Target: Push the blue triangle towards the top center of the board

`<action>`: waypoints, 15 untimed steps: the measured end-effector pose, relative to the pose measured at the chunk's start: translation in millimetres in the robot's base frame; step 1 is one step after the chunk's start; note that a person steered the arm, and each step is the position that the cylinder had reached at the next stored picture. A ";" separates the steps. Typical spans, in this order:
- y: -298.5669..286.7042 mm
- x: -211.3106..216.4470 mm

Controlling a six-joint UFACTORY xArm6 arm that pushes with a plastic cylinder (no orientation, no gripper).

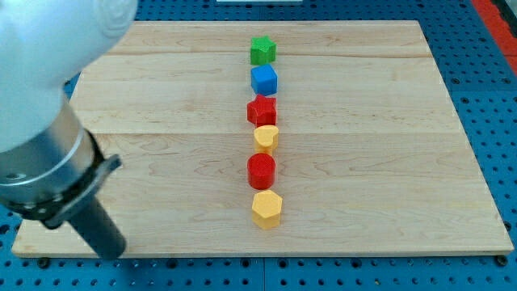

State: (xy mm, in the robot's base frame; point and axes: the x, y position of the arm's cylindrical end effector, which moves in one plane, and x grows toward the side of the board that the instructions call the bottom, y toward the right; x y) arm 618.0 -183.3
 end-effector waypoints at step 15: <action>-36.6 -371.4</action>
State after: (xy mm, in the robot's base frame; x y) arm 246.6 -219.9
